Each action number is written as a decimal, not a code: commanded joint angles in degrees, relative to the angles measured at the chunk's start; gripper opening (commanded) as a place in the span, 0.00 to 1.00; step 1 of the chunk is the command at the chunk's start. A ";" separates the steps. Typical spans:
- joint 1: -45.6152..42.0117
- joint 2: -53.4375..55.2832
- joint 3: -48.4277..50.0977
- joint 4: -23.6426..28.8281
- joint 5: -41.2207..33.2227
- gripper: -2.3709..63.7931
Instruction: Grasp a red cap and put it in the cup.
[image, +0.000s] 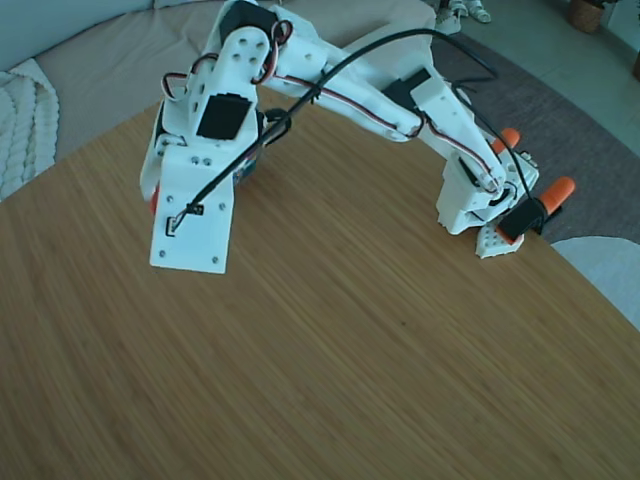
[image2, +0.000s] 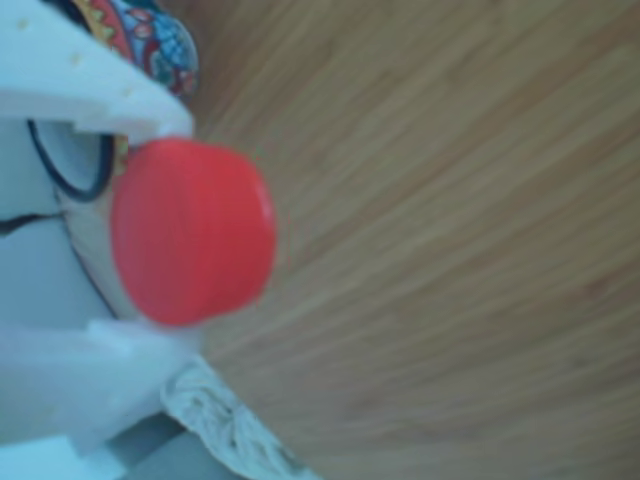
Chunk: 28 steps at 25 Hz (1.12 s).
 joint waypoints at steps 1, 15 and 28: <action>4.13 1.85 -4.83 3.96 0.18 0.03; 20.30 1.58 -9.76 3.87 0.26 0.03; 24.08 -0.62 -5.80 3.87 -0.35 0.03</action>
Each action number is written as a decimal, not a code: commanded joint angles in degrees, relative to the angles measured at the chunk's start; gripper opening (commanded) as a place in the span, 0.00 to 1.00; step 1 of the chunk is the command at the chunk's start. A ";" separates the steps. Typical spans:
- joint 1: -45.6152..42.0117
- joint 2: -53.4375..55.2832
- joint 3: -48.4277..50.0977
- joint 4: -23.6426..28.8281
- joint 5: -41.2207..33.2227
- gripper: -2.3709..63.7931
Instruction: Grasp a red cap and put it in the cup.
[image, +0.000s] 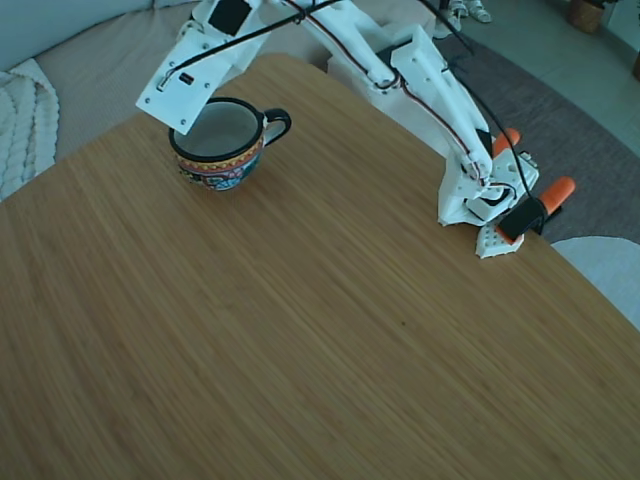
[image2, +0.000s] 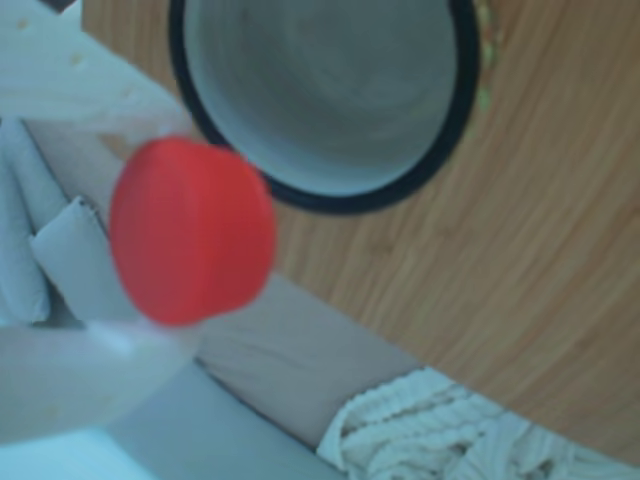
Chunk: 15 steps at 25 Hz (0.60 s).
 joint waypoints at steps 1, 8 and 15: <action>0.62 0.35 0.79 3.87 -0.35 0.03; 0.62 -0.62 1.41 3.87 -0.35 0.03; 2.11 -1.05 3.96 3.87 -0.35 0.03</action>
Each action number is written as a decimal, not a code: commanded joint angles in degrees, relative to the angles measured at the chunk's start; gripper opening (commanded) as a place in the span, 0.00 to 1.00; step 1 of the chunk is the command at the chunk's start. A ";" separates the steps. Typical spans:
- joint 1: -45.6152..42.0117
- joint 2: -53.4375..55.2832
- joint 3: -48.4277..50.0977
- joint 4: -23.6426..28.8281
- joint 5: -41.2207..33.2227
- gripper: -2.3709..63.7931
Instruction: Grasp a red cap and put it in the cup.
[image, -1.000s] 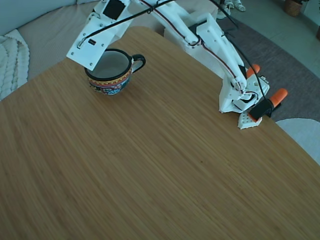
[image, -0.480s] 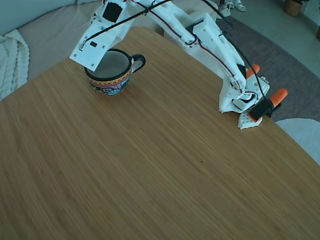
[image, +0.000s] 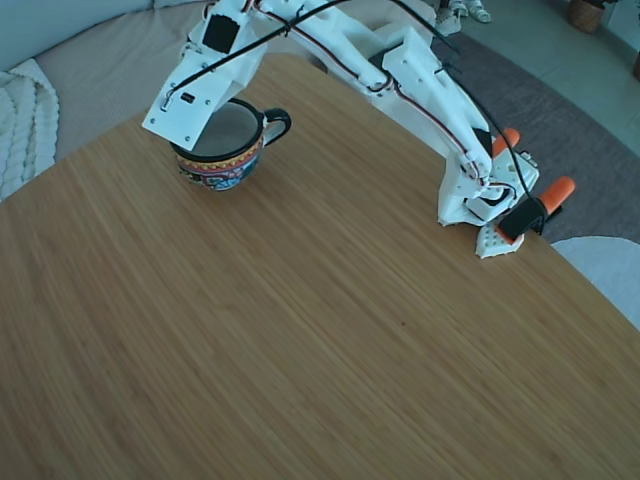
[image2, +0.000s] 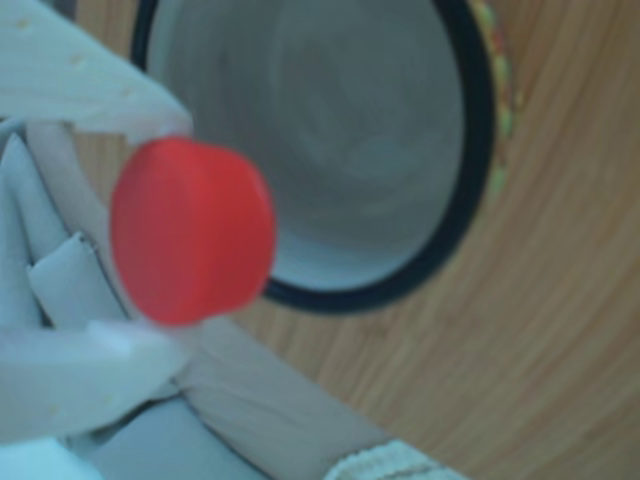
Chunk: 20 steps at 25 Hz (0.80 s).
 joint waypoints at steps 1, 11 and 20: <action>0.97 1.58 -0.09 3.87 -0.35 0.03; 3.25 1.49 4.31 3.87 -2.02 0.03; 3.08 1.49 7.73 3.87 -2.81 0.03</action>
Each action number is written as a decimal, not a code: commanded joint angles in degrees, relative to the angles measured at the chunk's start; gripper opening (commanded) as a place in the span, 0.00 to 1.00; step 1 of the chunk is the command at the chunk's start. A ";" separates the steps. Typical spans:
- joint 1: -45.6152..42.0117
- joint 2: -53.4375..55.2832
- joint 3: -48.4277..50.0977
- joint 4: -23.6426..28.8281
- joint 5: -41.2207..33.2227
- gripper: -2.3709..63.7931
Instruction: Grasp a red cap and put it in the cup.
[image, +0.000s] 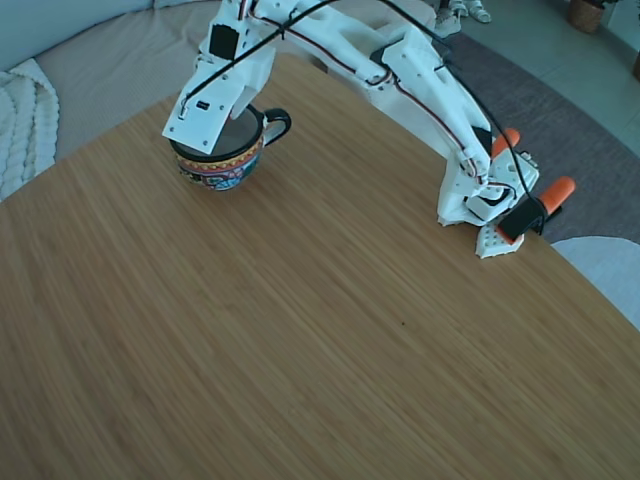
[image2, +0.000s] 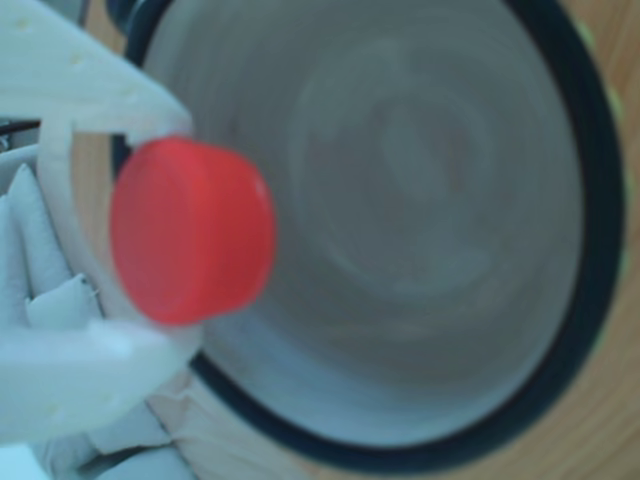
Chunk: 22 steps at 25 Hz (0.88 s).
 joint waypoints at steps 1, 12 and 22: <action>-0.53 1.49 -0.44 3.87 -0.26 0.03; -3.16 1.49 -0.62 3.87 -0.18 0.10; -4.13 1.58 -1.05 3.87 0.44 0.58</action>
